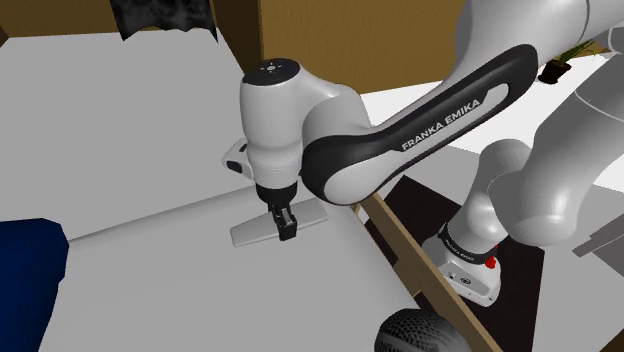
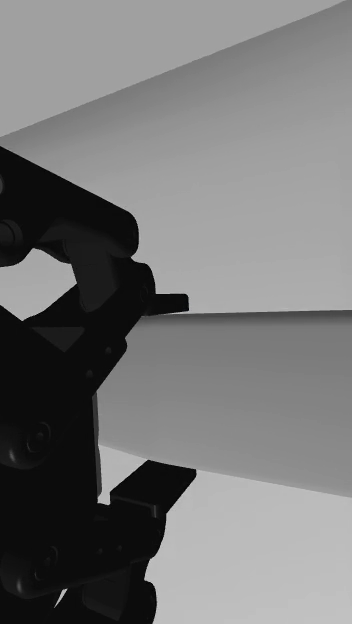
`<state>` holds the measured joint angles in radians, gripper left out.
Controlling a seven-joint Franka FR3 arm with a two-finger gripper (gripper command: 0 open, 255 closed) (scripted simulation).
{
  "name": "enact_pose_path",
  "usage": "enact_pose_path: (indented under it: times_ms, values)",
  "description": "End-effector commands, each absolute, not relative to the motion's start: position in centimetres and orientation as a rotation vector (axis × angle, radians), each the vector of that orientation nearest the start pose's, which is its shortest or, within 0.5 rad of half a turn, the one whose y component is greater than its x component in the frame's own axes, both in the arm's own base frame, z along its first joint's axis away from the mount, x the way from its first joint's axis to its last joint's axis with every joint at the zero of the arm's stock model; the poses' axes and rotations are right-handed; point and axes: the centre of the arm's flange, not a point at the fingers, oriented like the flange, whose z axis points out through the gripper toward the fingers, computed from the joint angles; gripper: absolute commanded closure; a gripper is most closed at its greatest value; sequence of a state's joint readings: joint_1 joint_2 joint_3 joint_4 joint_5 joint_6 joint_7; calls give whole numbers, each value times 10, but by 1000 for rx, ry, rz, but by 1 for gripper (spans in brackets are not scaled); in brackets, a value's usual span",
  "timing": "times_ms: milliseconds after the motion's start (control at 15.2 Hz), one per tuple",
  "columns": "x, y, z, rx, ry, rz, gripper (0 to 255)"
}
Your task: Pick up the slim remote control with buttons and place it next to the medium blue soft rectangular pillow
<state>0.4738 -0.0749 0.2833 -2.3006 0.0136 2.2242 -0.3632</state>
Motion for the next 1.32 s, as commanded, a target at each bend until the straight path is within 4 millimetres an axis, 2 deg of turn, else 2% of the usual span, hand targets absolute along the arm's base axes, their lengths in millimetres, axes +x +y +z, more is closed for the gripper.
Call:
enact_pose_path:
  times_ms: [0,1254]
  values:
    - [363,345,389,-2678,-1663,4,255]
    - [363,345,489,-2678,-1663,4,255]
